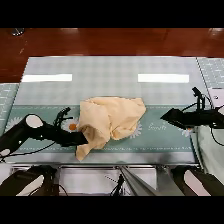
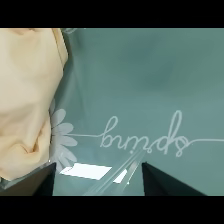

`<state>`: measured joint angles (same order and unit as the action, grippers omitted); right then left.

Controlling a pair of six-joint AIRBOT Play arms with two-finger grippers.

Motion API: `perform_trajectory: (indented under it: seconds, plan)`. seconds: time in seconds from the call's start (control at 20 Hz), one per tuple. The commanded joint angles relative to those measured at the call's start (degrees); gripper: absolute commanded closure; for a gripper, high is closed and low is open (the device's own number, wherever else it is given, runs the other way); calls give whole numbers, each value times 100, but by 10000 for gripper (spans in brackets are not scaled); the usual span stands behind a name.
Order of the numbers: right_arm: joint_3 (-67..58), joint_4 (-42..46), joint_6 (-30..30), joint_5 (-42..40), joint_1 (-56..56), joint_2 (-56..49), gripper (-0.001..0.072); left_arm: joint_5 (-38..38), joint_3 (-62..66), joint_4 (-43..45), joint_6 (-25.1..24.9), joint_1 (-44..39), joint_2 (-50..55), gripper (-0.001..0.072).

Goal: Fold the shirts.

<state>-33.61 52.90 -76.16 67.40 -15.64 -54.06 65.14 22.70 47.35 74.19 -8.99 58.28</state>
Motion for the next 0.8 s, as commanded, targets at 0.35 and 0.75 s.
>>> perform_trajectory:
  seconds: [0.35, 0.75]
  plan:
    - [439, -188, -28, 92, 664, -365, 93, -13, 203, -1668, -1910, 4, 973, 684]
    - [-881, -798, -251, -1069, 1912, -2269, 93, 0, 916, -1683, -1797, 4, 973, 684]
